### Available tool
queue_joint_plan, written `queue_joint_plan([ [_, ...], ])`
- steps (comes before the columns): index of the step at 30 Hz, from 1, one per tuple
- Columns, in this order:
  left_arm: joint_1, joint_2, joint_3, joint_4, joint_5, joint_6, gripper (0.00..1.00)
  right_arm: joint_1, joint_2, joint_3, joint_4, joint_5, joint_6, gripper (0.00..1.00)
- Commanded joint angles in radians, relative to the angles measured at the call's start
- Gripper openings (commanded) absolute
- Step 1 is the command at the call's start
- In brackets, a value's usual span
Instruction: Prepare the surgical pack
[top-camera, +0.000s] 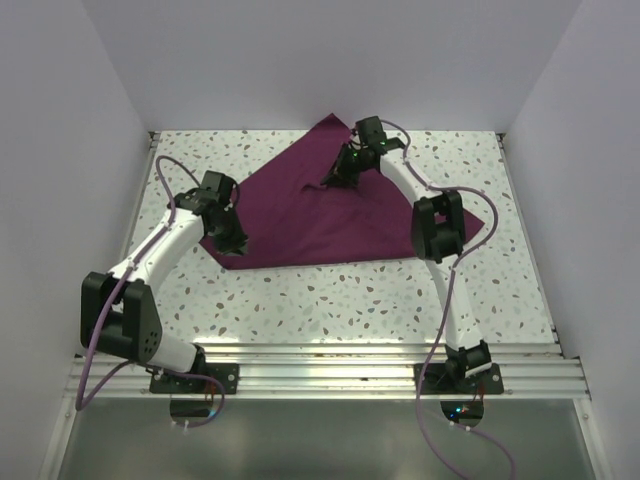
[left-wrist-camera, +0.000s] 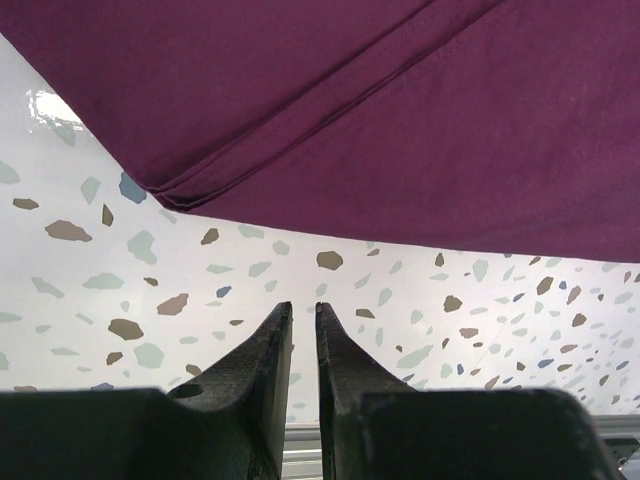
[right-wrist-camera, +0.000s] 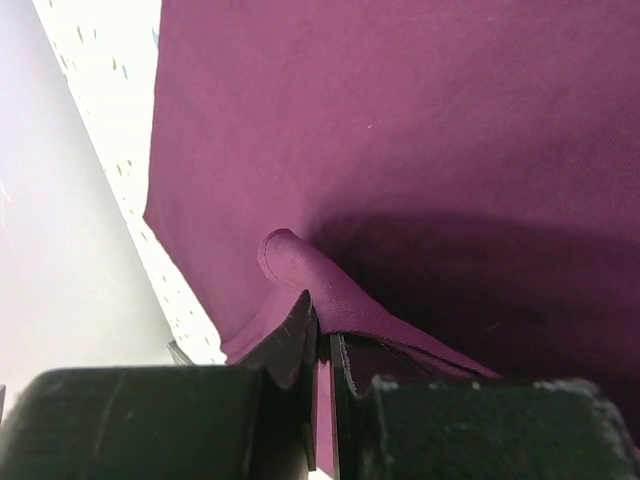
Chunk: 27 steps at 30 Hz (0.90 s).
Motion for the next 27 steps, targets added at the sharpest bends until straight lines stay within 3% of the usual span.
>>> queue_joint_plan([
  [1,0.007,0.007,0.013,0.008,-0.012,-0.024,0.19,-0.013,0.013,0.055,0.059,-0.049,0.029,0.02],
  [6,0.007,0.018,0.018,0.016,0.000,-0.032,0.19,-0.014,0.067,0.119,0.074,-0.067,0.063,0.04],
  [9,0.007,0.021,0.018,0.022,0.007,-0.038,0.19,-0.014,0.102,0.155,0.086,-0.088,0.084,0.13],
  [12,0.007,0.030,0.031,0.022,0.013,-0.042,0.19,-0.018,0.122,0.226,0.076,-0.093,0.087,0.39],
  [14,0.007,0.045,0.056,0.031,0.022,-0.046,0.19,-0.024,0.110,0.262,0.057,-0.076,0.074,0.48],
  [16,0.009,0.073,0.076,0.044,0.033,-0.047,0.19,-0.037,0.044,0.247,0.042,-0.059,0.045,0.63],
  [18,0.019,0.101,0.105,0.054,0.049,-0.049,0.22,-0.048,-0.003,0.204,-0.019,-0.026,-0.017,0.64],
  [23,0.106,0.185,0.139,0.117,0.135,-0.058,0.47,-0.050,-0.184,0.039,-0.136,0.071,-0.189,0.64],
  [27,0.199,0.234,0.179,0.139,0.172,-0.041,0.54,-0.048,-0.292,-0.184,-0.110,0.119,-0.284,0.52],
])
